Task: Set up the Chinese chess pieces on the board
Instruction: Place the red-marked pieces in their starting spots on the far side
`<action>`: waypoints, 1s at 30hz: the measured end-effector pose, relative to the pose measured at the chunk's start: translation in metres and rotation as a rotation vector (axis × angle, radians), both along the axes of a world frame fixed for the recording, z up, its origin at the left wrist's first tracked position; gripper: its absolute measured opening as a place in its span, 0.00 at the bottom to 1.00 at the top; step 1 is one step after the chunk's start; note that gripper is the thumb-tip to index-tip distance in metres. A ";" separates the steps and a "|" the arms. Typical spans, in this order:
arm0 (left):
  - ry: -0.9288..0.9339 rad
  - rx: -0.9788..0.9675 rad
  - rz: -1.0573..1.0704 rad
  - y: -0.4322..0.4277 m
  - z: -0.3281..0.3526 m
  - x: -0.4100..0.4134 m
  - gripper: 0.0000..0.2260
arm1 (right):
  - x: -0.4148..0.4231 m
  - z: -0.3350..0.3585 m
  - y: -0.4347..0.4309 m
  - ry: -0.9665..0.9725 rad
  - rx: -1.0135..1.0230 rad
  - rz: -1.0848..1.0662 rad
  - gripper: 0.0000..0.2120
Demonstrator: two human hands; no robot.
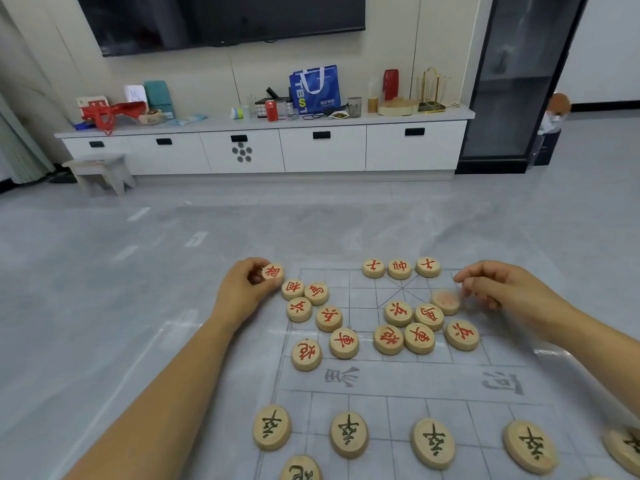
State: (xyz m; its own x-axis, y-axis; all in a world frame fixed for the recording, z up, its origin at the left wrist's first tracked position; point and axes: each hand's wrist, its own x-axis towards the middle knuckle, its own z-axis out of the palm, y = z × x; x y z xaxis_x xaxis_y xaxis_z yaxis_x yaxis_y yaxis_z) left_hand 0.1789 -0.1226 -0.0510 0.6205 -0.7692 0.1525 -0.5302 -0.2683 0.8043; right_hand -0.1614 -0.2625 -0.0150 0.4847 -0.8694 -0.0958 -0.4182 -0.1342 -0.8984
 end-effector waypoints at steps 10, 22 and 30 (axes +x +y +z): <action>0.032 -0.065 -0.013 0.002 -0.003 0.004 0.12 | 0.179 0.003 0.050 0.317 -0.482 0.423 0.17; -0.002 -0.071 -0.027 0.000 -0.008 0.009 0.12 | 0.207 0.016 0.040 0.543 -0.696 0.278 0.17; -0.095 0.055 -0.024 -0.005 -0.007 0.006 0.13 | 0.047 0.007 -0.059 0.829 -0.512 -0.184 0.15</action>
State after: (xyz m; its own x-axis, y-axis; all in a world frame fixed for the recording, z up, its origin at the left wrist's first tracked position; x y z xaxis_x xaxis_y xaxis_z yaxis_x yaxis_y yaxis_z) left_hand 0.1849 -0.1272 -0.0575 0.5866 -0.7923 0.1675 -0.6105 -0.2967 0.7344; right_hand -0.1140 -0.3212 -0.0082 0.2876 -0.9556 0.0645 -0.9415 -0.2944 -0.1641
